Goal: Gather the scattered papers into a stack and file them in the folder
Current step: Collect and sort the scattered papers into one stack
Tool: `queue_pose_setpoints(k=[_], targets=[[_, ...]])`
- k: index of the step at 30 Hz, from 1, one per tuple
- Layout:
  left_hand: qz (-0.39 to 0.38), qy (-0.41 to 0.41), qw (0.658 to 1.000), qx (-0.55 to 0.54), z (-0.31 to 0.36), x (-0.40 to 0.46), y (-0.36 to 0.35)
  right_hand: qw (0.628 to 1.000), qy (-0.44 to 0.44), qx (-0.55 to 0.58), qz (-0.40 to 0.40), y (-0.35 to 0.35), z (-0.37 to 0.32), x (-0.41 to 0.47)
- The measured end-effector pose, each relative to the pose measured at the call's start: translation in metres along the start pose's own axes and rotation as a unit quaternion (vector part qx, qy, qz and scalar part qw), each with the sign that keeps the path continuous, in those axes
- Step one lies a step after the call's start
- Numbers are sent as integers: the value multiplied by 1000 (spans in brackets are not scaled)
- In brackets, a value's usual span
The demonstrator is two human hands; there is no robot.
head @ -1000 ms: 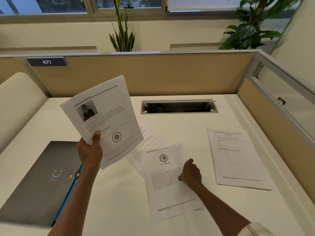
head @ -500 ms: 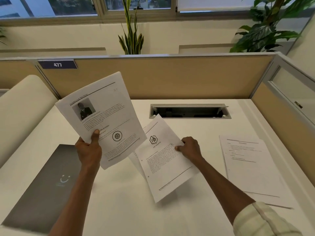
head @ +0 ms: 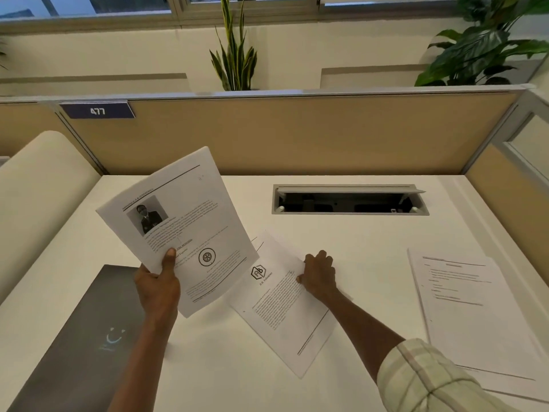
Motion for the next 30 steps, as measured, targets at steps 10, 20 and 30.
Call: queue_pose_setpoints(k=[10, 20, 30], targets=[[-3, -1, 1000, 17, -10, 6, -8, 995, -66, -35, -63, 2, 5, 18], [20, -16, 999, 33, 0, -3, 1, 993, -71, 94, 25, 24, 45, 3], [87, -67, 990, 89, 16, -11, -4, 958, -26, 255, 127, 85, 73, -16]])
Point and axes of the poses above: each hand's wrist, its own x-axis towards the middle knuckle, its own y-axis out of the back of the hand, z = x × y, the point moved 2 cm from there along x, towards the middle knuckle, and after that the axes turned 14 degrees about z, right-handed, at the moved point
